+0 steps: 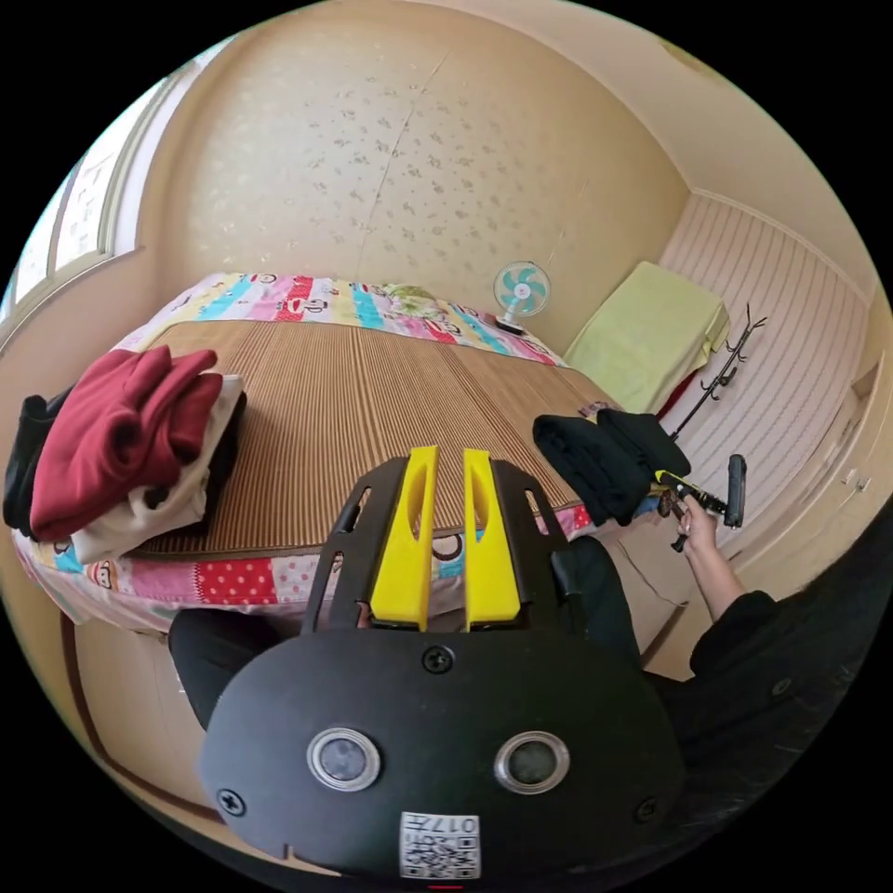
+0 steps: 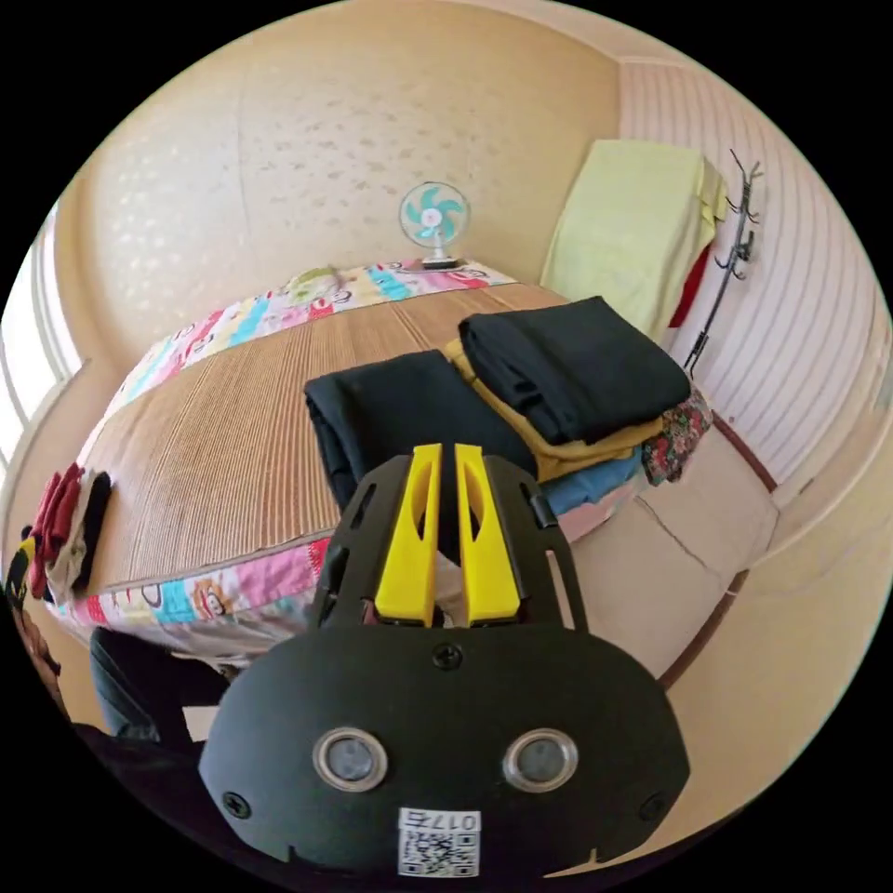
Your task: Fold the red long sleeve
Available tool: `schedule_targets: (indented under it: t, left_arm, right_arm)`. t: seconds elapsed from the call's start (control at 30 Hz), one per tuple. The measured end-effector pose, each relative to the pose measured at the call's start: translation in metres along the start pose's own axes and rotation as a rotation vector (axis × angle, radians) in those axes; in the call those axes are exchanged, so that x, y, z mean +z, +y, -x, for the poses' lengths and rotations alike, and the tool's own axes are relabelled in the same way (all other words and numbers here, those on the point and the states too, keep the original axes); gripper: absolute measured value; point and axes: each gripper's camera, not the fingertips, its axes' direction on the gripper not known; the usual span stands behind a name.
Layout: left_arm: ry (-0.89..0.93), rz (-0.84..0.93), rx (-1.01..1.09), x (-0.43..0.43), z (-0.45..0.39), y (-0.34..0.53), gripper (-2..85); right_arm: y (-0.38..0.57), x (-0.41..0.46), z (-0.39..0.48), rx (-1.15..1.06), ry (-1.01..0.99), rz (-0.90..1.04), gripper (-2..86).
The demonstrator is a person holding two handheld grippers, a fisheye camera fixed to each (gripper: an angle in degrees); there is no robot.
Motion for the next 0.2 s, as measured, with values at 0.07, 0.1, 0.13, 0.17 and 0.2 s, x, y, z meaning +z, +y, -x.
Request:
schedule_targets:
  t: [0.07, 0.1, 0.13, 0.17, 0.2]
  left_arm:
    - [0.003, 0.034, 0.01, 0.013, -0.015, -0.004, 5.5]
    - [-0.004, 0.051, 0.009, 0.019, -0.022, -0.004, 5.6]
    - [-0.007, 0.059, 0.006, 0.022, -0.024, -0.005, 5.6]
    - [-0.012, 0.078, -0.002, 0.026, -0.028, -0.004, 5.8]
    - [-0.013, 0.094, -0.016, 0.029, -0.029, -0.004, 6.0]
  right_arm:
    - [-0.003, 0.003, -0.072, 0.25, -0.009, -0.07, 10.8]
    - [-0.003, 0.006, -0.089, 0.316, -0.018, -0.084, 12.1]
    - [-0.003, 0.016, -0.123, 0.446, -0.05, -0.096, 13.8]
    - [-0.002, 0.03, -0.154, 0.57, -0.108, -0.093, 14.7]
    - [-0.001, 0.039, -0.168, 0.624, -0.151, -0.091, 14.4]
